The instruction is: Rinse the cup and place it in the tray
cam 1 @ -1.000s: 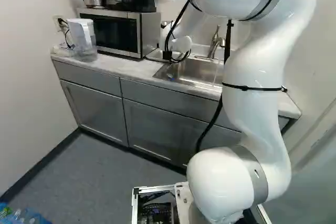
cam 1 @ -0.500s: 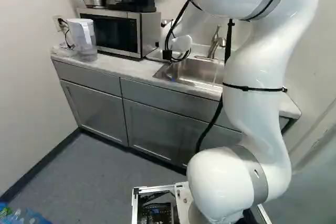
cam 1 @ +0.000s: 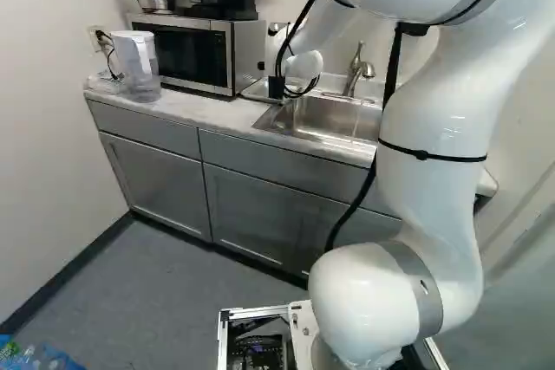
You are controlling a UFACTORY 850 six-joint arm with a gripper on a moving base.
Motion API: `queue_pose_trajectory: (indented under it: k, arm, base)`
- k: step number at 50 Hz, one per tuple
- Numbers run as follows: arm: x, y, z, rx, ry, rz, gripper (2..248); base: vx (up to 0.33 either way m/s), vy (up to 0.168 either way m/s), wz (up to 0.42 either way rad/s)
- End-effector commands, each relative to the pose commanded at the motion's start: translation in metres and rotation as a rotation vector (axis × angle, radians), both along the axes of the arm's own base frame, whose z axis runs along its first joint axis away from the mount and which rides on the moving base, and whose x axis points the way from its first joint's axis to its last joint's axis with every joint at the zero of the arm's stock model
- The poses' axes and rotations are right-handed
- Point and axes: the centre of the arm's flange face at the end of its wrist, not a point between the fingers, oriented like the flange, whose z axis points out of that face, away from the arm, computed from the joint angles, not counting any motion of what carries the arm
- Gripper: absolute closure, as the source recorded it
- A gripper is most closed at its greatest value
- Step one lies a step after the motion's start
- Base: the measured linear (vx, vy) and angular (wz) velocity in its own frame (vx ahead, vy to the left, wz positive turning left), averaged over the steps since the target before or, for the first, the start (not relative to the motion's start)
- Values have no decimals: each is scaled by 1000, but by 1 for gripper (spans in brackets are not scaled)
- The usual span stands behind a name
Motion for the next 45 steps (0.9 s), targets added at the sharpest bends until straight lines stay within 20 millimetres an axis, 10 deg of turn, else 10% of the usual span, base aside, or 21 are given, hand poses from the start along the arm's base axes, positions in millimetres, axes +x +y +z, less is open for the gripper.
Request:
queue_pose_trajectory:
  k: [45]
  arm:
    - [-67,-39,11,0,0,-66,3]
  base:
    - [0,0,0]
